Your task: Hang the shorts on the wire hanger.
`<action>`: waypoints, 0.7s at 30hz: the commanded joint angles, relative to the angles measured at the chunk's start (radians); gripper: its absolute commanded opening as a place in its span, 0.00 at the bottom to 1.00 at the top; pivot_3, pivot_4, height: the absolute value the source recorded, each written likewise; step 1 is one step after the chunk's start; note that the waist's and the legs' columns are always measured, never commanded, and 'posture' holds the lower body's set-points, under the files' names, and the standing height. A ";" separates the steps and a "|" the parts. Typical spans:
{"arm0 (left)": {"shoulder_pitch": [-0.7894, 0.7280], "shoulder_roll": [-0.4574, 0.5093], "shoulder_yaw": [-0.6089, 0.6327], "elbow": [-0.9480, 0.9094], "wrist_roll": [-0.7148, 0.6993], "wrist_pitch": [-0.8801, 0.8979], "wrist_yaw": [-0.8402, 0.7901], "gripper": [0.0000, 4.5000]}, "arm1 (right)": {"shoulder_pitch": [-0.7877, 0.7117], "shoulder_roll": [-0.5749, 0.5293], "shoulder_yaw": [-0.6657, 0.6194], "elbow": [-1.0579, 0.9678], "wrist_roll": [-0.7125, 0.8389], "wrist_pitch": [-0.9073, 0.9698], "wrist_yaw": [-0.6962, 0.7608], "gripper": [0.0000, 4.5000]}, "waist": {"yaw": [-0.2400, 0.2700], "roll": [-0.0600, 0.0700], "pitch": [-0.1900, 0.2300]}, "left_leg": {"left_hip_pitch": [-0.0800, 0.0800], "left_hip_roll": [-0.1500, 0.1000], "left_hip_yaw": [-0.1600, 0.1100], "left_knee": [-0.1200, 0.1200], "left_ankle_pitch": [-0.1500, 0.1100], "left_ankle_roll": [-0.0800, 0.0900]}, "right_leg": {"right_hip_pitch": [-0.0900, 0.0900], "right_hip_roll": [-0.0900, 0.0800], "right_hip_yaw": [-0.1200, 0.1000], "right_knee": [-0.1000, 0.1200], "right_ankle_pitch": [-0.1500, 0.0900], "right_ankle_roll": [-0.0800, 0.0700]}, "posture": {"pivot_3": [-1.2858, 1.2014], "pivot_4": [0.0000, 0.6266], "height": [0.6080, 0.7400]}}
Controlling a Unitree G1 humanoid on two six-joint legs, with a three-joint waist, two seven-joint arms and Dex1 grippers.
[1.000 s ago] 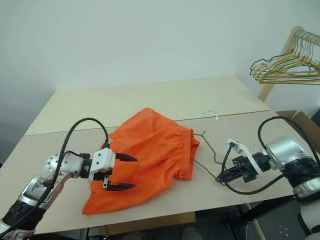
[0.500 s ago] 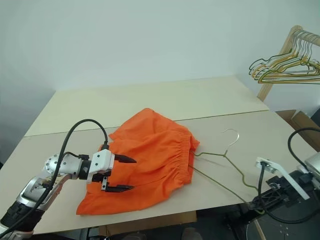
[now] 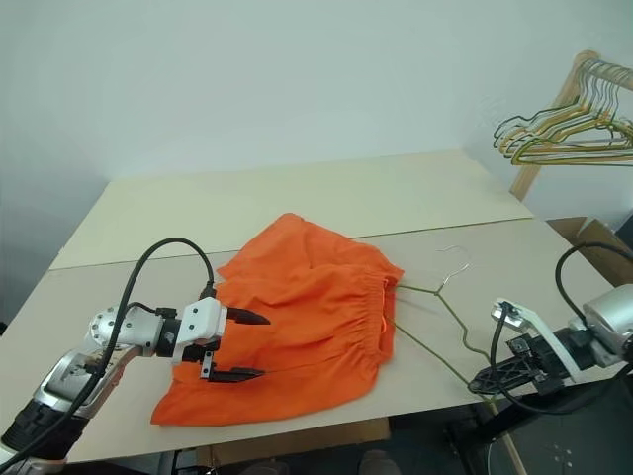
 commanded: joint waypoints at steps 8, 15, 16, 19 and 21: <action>-0.020 0.007 0.003 -0.007 0.008 -0.013 -0.004 0.99 | -0.024 0.132 -0.134 0.164 0.009 0.157 0.051 0.00 | -0.007 -0.001 -0.001 | 0.002 0.000 0.001 0.000 0.000 0.000 | 0.002 -0.001 0.001 0.000 0.000 0.000 | 0.49 0.00 1.00; -0.005 0.003 0.009 -0.012 0.009 -0.015 0.000 0.99 | -0.013 0.273 -0.247 0.208 0.005 0.269 0.051 0.00 | -0.007 -0.001 -0.001 | 0.001 0.000 0.000 0.000 0.000 -0.001 | 0.002 -0.001 0.001 0.001 0.000 0.000 | 0.50 0.00 1.00; 0.000 0.004 0.010 -0.015 0.009 -0.015 0.001 0.99 | 0.002 0.273 -0.262 0.179 0.020 0.269 0.051 0.00 | -0.007 -0.001 -0.001 | 0.001 0.000 0.000 0.000 0.000 -0.001 | 0.001 -0.001 0.001 0.001 0.000 0.000 | 0.50 0.00 1.00; 0.006 0.004 0.012 -0.023 0.006 -0.011 0.003 0.99 | 0.026 0.284 -0.297 0.170 0.018 0.279 0.051 0.00 | -0.004 -0.001 -0.001 | 0.000 0.000 0.000 0.000 0.000 0.000 | 0.000 -0.001 0.001 0.001 0.000 0.000 | 0.50 0.00 1.00; 0.009 0.003 0.013 -0.026 0.006 -0.008 0.006 0.99 | -0.003 0.369 -0.332 0.324 -0.050 0.298 0.008 0.00 | -0.002 -0.001 -0.001 | 0.000 0.000 -0.001 0.000 0.000 -0.001 | 0.000 -0.001 0.000 0.001 0.000 0.000 | 0.50 0.00 1.00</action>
